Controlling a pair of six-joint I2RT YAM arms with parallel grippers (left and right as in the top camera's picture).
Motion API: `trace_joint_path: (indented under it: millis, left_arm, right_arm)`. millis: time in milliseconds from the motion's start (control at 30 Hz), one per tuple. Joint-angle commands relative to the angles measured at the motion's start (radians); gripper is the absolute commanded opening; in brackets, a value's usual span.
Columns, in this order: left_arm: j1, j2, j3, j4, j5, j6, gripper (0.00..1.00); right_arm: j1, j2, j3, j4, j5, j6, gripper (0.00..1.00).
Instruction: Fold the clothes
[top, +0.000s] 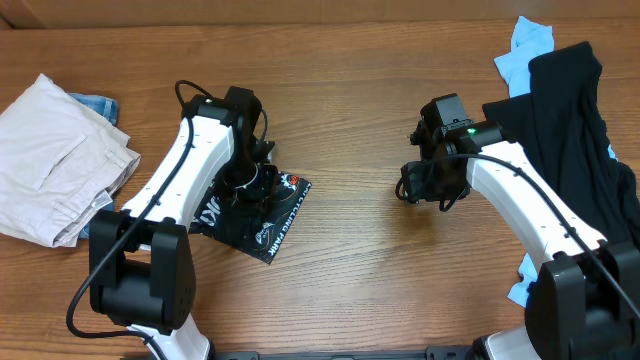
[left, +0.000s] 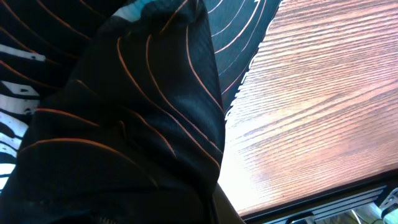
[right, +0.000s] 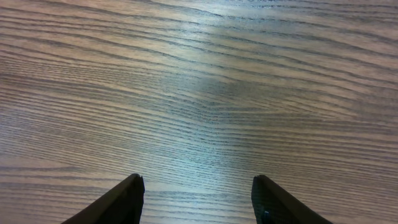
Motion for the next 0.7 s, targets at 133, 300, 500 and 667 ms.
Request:
trace_joint_path:
  millis: [133, 300, 500, 667]
  left_arm:
    - [-0.022, 0.002, -0.006, 0.026, 0.018, -0.020, 0.48]
    - [-0.013, 0.002, 0.020, 0.034, -0.005, -0.006, 0.48]
    - [0.075, -0.023, 0.177, 0.006, -0.117, -0.060, 0.48]
    - [0.179, -0.021, 0.202, 0.020, -0.122, -0.142, 0.50]
  right_arm:
    - [-0.003, -0.020, 0.023, 0.001, 0.006, -0.002, 0.59]
    - [-0.002, -0.020, 0.023, 0.002, 0.006, -0.002, 0.60]
    - [0.006, -0.020, 0.023, 0.016, -0.080, -0.083, 0.65]
    - [0.065, -0.020, 0.024, 0.099, -0.163, -0.089, 0.66]
